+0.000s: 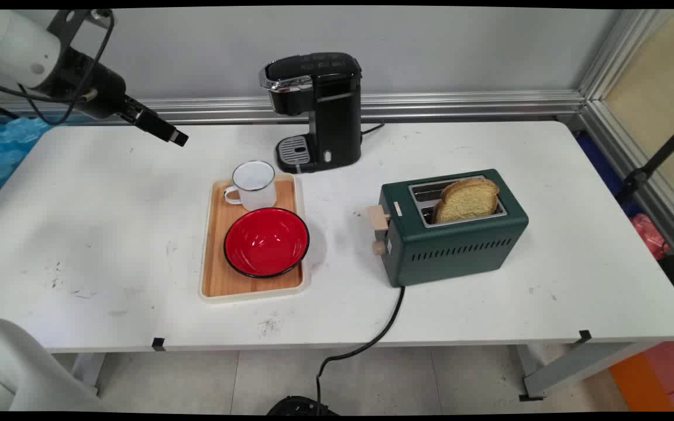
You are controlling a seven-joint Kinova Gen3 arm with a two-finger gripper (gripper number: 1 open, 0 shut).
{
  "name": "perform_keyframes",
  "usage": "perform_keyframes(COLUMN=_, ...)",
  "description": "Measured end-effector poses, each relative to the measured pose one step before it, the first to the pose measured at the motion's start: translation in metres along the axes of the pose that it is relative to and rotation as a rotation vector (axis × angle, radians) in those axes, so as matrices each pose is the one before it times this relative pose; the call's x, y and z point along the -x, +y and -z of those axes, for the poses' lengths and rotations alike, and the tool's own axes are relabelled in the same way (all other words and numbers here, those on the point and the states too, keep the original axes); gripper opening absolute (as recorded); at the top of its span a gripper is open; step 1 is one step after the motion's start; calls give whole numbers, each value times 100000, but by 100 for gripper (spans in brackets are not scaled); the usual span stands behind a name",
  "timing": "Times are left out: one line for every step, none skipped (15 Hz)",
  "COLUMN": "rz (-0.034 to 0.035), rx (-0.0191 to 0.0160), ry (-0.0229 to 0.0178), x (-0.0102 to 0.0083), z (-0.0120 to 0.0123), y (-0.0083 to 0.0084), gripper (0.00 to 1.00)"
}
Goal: Press the toaster switch
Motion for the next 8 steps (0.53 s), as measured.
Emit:
perform_keyframes(rz=-1082, rx=737, ry=160, x=-62, z=-34, y=-3, gripper=100)
perform_keyframes(rz=-2411, rx=1348, ry=163, x=-134, z=-67, y=91, gripper=100)
perform_keyframes(rz=-4087, rx=2068, ry=303, x=-230, z=-36, y=269, gripper=100)
perform_keyframes(rz=-3672, rx=2065, ry=232, x=-260, z=-45, y=294, gripper=100)
perform_keyframes(rz=-4267, rx=2551, ry=438, x=-357, z=-8, y=407, gripper=100)
perform_keyframes(rz=-5858, rx=3918, ry=761, x=-605, z=-1, y=685, gripper=100)
perform_keyframes(rz=-3998, rx=2903, ry=695, x=-538, z=-14, y=534, gripper=100)
perform_keyframes(rz=-3747, rx=3214, ry=914, x=-647, z=-52, y=640, gripper=100)
